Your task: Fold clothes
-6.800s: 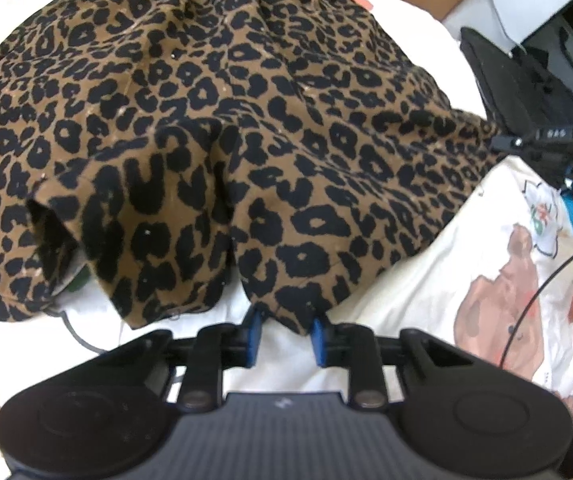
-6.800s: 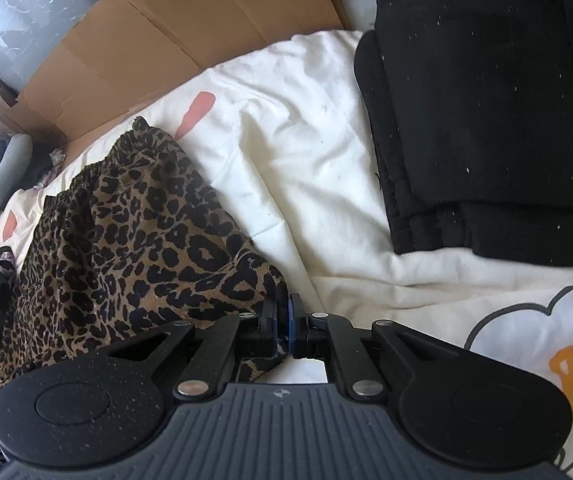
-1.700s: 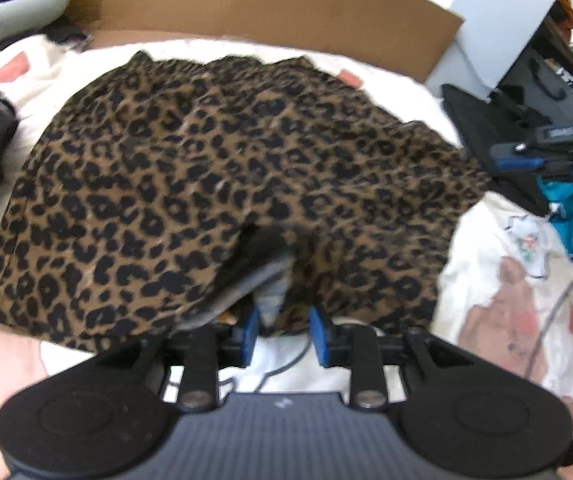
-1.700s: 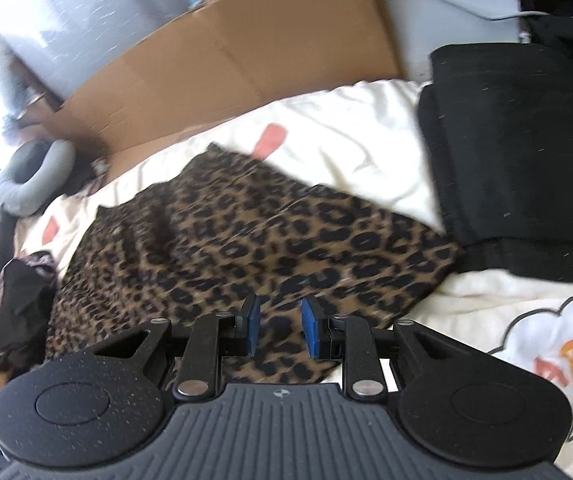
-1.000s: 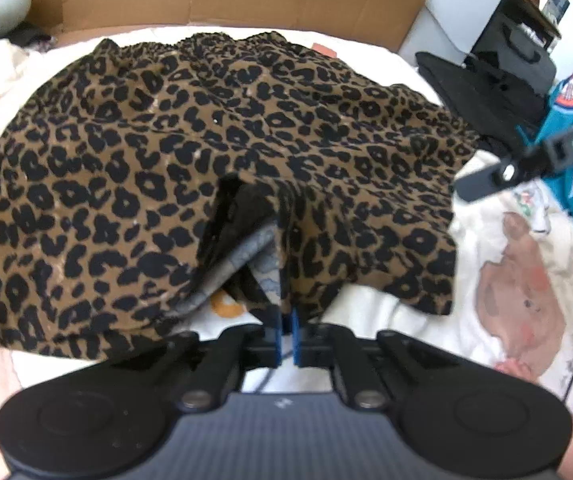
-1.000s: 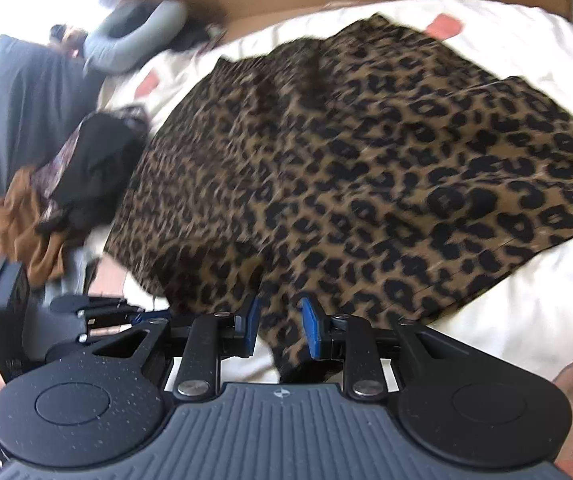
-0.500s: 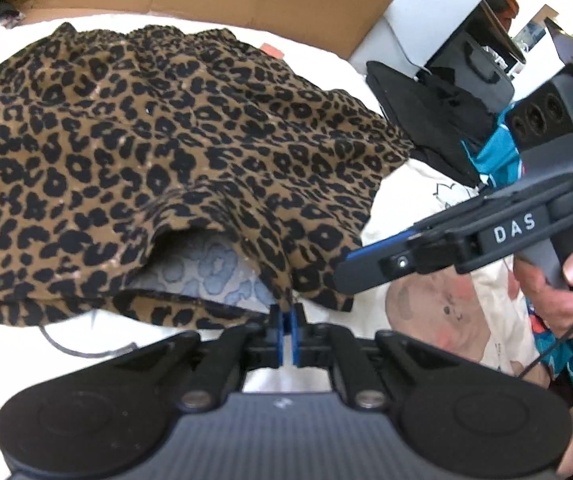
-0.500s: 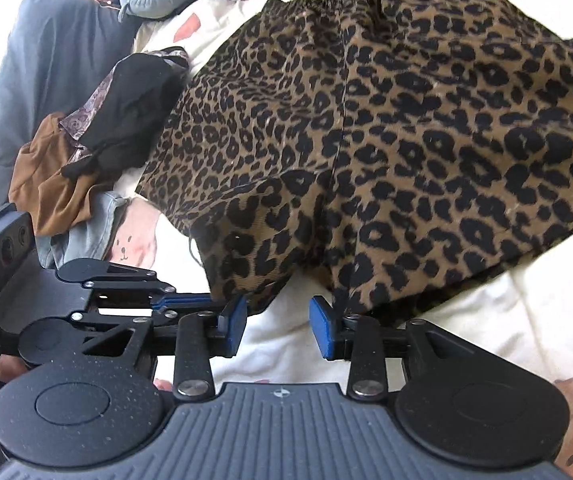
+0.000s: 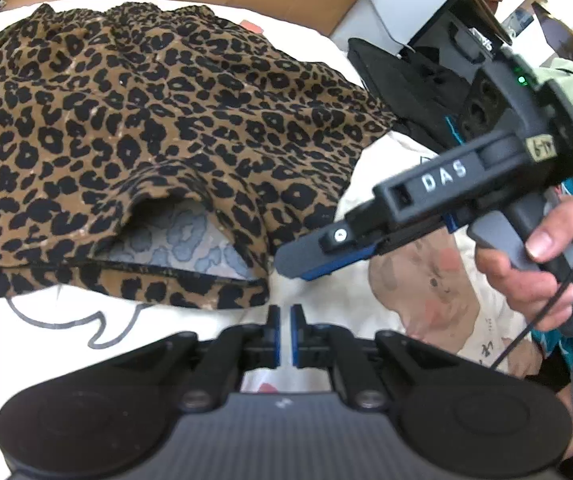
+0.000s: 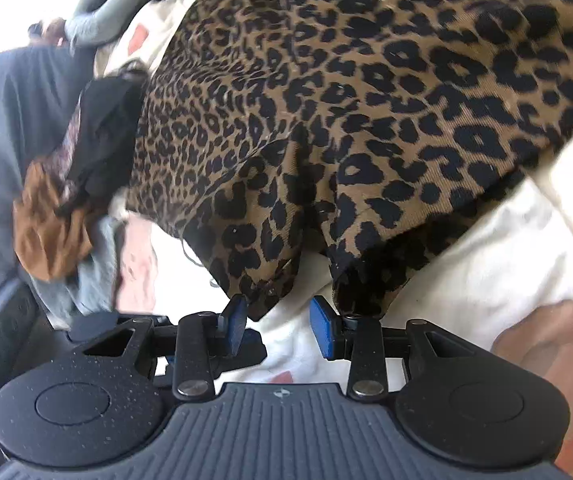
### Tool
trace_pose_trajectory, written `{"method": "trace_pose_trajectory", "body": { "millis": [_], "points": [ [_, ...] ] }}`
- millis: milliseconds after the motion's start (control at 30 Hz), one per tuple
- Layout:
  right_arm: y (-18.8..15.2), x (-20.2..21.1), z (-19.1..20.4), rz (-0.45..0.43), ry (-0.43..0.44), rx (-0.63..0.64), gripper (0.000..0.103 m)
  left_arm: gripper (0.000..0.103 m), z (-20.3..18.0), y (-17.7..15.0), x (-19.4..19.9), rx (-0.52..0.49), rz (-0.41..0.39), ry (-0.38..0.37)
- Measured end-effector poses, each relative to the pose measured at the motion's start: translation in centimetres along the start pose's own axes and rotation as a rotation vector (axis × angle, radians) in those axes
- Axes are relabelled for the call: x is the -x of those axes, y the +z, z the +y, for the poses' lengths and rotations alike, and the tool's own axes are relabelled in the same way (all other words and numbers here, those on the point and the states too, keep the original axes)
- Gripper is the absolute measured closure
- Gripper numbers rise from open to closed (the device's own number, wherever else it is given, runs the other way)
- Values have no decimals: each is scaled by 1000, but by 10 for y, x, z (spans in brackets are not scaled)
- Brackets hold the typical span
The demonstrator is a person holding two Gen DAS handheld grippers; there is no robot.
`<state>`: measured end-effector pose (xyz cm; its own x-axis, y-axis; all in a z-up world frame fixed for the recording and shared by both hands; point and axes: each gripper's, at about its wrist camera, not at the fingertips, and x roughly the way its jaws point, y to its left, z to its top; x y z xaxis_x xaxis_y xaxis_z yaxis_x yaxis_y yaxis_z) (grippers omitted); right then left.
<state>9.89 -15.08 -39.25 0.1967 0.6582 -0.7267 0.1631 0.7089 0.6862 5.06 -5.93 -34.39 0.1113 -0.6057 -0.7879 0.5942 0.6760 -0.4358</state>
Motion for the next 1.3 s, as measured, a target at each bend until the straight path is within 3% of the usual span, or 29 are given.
{"method": "trace_pose_trajectory", "body": {
  "millis": [233,333,400,467,633,800,867,967,1033,1200,1300],
  "points": [
    [1,-5,-17,2,69,-156,61,83,11,9,6,28,-53,16],
    [0,-9,-22,3,97,-208,61,82,11,12,0,27,-55,5],
    [0,-12,-26,4,116,-242,61,84,10,12,-6,26,-44,0],
    [-1,-14,-29,5,135,-276,61,99,8,10,-11,29,-33,0],
    [-4,-22,-42,10,214,-414,62,100,7,6,-11,71,-44,-22],
    [-6,-25,-47,0,240,-478,62,100,4,7,-10,101,-66,-34],
    [-7,-26,-48,4,251,-488,65,100,3,8,-11,102,-68,-36],
    [-8,-27,-48,4,252,-480,82,100,1,9,-11,98,-71,-40],
    [-8,-27,-47,3,247,-466,86,100,1,9,-11,94,-72,-41],
    [-7,-26,-45,-1,235,-431,94,100,5,8,-4,84,-47,-64],
    [-7,-26,-44,-4,228,-410,96,97,22,8,10,123,-59,-12]
  ]
}}
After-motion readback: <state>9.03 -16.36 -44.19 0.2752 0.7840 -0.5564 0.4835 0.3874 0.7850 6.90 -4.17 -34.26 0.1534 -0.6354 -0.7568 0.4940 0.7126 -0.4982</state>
